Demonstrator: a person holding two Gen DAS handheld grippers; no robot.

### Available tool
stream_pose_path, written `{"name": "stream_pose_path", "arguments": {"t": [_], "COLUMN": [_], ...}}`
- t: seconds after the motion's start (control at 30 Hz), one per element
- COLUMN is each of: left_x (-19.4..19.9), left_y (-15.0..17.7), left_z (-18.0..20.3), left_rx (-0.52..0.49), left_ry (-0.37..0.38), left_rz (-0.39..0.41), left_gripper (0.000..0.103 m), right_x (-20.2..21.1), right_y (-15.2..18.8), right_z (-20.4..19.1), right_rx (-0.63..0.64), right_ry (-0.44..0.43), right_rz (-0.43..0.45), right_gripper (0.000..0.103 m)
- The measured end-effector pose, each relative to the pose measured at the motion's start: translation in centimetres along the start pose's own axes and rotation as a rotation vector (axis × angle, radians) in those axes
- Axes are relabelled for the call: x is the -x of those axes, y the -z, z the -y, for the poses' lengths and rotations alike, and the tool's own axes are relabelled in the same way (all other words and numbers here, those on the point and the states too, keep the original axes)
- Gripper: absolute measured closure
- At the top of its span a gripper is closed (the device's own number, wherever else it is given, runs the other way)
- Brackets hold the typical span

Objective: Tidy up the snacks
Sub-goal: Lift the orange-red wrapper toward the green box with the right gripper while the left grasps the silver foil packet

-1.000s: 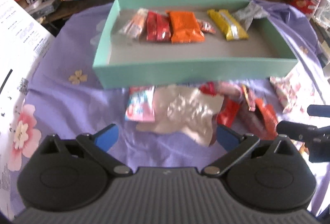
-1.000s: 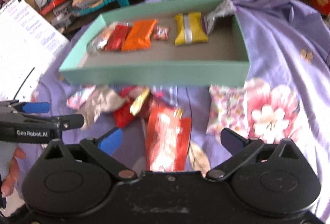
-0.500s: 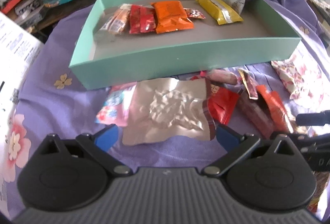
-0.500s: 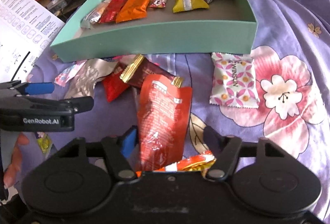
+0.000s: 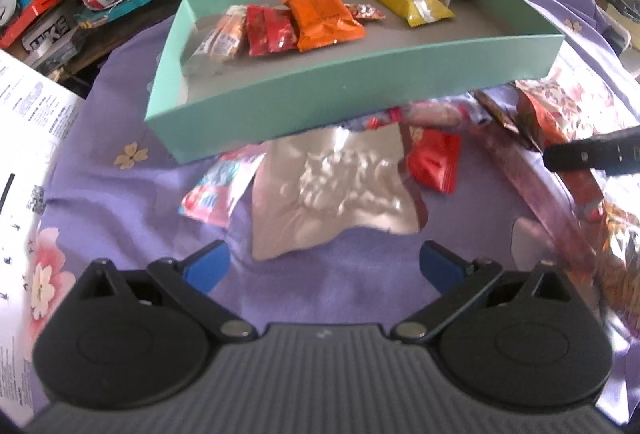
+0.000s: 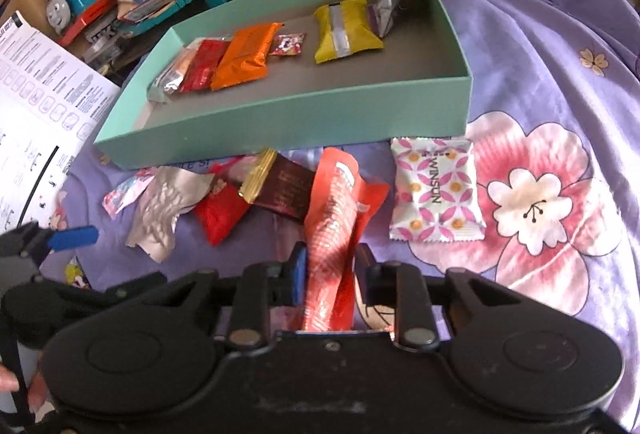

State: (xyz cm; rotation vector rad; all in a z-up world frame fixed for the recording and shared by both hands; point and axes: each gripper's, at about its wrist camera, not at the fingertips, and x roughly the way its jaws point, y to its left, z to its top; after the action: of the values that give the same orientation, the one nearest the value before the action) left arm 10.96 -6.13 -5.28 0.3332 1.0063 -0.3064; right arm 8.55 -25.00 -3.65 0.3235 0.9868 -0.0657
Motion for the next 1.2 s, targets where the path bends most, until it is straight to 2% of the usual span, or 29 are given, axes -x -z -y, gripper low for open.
{"name": "stream_pose_path", "arguments": {"t": [0.17,0.37,0.5,0.7,0.77,0.8,0.83,0.9,1.0,1.2], "left_x": [-1.3,-2.0,-3.2,-4.5,-4.6,-4.5,-4.2,-3.5,-2.2,-0.5], "left_y": [-0.4,-2.1,-3.1,-4.3,-4.5,-4.4,-4.4,-4.3,-4.3,-4.2], "left_z": [-0.6,0.2,0.3,-0.6,-0.5,-0.4,-0.2,0.0,-1.1,-4.2], "left_rx": [-0.009,-0.074,-0.055,-0.015,-0.013,-0.022,-0.032,-0.045,0.021,0.196], "left_ry": [-0.064,-0.028,0.03,0.052,0.046,0.03,0.027,0.015,0.064,0.159], "left_rz": [0.017,0.068,0.043,0.036,0.04,0.045,0.053,0.062,0.061,0.026], "left_gripper": [0.001,0.008,0.041,0.041,0.047,0.056,0.06,0.064,0.073,0.075], "right_x": [-0.7,-1.0,-1.6,-2.9,-3.0,-3.0,-3.0,-2.6,-1.6,0.0], "right_y": [-0.2,-0.8,-1.3,-1.6,-1.7,-1.6,-1.6,-1.6,-1.3,-0.7], "right_z": [-0.6,-0.8,-0.9,-0.3,-0.5,-0.6,-0.7,-0.5,-0.4,-0.5], "right_rx": [0.015,0.018,0.01,-0.011,0.002,0.013,0.017,0.006,0.0,0.001], "right_ry": [0.002,0.021,0.044,0.085,0.097,0.107,0.112,0.104,0.093,0.076], "right_rz": [-0.017,-0.019,-0.023,-0.038,-0.023,-0.018,-0.015,-0.012,0.005,0.024], "right_gripper": [0.078,0.078,0.075,0.071,0.075,0.079,0.087,0.088,0.088,0.088]}}
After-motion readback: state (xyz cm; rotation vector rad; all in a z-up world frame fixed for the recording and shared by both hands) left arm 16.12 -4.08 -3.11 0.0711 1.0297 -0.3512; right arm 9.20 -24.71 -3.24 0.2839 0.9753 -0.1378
